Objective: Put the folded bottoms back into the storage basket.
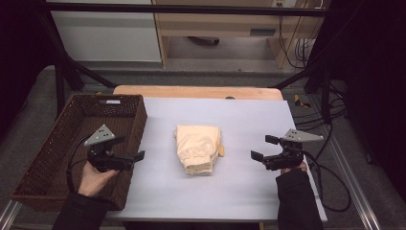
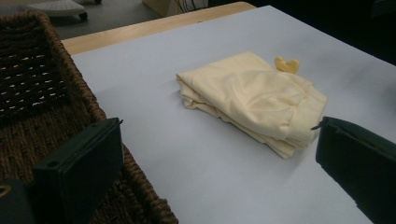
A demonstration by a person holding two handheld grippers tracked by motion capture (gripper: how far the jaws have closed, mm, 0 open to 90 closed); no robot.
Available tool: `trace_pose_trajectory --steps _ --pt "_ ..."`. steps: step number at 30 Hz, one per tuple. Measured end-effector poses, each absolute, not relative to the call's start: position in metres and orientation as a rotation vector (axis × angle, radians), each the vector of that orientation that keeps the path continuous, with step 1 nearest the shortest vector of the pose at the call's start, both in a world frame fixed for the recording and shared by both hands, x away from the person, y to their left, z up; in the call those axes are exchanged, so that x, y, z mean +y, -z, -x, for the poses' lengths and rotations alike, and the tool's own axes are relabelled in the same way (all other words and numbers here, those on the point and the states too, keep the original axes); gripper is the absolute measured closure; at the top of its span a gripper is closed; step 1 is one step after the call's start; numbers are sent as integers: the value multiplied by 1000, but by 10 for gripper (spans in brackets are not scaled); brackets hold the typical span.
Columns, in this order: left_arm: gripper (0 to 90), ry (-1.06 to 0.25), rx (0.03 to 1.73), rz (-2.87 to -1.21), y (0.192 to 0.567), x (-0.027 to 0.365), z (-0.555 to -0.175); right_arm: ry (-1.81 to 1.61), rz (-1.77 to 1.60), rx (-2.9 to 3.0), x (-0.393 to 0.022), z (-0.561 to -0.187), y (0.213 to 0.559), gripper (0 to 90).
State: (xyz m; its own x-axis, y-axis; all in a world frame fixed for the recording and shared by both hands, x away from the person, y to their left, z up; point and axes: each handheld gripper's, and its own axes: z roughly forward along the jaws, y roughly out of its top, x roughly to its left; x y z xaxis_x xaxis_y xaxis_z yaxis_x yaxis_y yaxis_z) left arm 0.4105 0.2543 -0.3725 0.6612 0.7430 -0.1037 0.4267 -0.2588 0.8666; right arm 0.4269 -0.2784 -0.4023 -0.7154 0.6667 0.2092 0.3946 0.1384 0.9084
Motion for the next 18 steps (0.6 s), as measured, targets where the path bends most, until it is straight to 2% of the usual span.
trace_pose_trajectory --steps 18 --pt "11 -401 936 -1878 368 255 -412 -1601 -1052 2185 -280 -429 406 34"
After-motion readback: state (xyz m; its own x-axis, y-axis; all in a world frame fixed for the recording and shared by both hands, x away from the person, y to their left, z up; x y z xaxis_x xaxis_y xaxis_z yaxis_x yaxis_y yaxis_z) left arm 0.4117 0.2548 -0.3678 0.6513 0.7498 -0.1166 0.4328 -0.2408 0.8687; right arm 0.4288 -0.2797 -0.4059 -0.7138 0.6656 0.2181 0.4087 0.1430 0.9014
